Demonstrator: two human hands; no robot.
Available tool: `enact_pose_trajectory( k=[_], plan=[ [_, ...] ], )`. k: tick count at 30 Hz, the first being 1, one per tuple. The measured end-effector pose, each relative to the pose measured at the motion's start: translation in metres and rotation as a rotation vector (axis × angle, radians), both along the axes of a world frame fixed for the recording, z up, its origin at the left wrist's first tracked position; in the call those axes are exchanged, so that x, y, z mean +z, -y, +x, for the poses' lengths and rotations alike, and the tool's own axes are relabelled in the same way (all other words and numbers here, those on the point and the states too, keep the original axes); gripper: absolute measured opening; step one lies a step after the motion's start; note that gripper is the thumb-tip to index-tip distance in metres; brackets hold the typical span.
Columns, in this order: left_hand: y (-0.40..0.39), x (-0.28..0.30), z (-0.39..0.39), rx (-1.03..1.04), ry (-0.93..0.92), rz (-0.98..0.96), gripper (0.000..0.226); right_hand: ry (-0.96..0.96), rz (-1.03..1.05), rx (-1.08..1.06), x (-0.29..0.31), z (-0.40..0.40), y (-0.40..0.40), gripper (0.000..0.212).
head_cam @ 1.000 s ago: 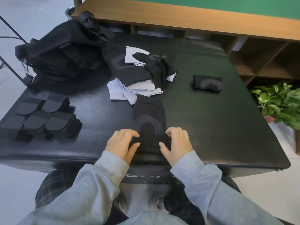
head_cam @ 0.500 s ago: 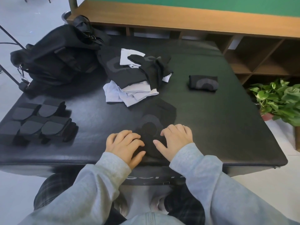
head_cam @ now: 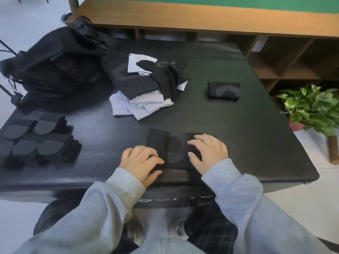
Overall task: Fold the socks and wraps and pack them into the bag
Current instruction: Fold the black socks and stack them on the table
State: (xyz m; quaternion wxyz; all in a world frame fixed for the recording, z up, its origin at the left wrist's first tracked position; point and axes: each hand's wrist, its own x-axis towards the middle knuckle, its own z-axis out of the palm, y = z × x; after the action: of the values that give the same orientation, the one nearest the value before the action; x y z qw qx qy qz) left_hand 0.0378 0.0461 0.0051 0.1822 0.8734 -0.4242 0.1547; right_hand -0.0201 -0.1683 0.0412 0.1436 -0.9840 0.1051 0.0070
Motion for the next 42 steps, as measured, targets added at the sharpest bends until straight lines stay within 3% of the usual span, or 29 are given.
enact_pose_trajectory(
  k=[6,10,13,17,22,27,29,34,37,42],
  plan=[
    [0.006,-0.004,0.008,0.138,0.040,0.043,0.030,-0.165,-0.054,-0.007,0.004,-0.004,0.005,0.043],
    [0.013,0.003,0.012,0.297,-0.129,0.184,0.056,-0.250,-0.156,0.007,0.012,-0.006,-0.011,0.052],
    [0.016,0.004,0.006,0.153,-0.080,0.146,0.056,-0.297,-0.086,0.026,0.015,-0.008,-0.027,0.053],
    [0.014,0.001,-0.008,-0.057,-0.066,0.197,0.062,-0.187,0.120,0.051,0.012,-0.011,-0.030,0.051],
    [0.006,-0.009,-0.010,-0.144,-0.164,0.110,0.064,-0.089,0.100,0.197,0.005,-0.023,-0.018,0.054],
    [0.004,-0.007,-0.008,-0.106,-0.197,-0.031,0.025,-0.145,0.094,0.307,-0.010,-0.035,-0.006,0.082],
    [0.004,-0.006,-0.007,-0.093,-0.212,-0.068,0.020,-0.088,0.142,0.282,-0.015,-0.037,-0.003,0.075],
    [0.004,-0.004,-0.009,-0.031,-0.280,-0.111,0.016,0.100,0.222,0.218,-0.020,-0.034,0.000,0.031],
    [0.006,0.004,-0.010,-0.023,-0.291,-0.136,0.014,0.125,0.279,0.172,-0.012,-0.033,-0.003,0.032],
    [0.014,0.015,-0.010,0.108,-0.493,-0.095,0.038,0.105,0.258,0.034,-0.013,-0.025,-0.008,0.032]
  ],
)
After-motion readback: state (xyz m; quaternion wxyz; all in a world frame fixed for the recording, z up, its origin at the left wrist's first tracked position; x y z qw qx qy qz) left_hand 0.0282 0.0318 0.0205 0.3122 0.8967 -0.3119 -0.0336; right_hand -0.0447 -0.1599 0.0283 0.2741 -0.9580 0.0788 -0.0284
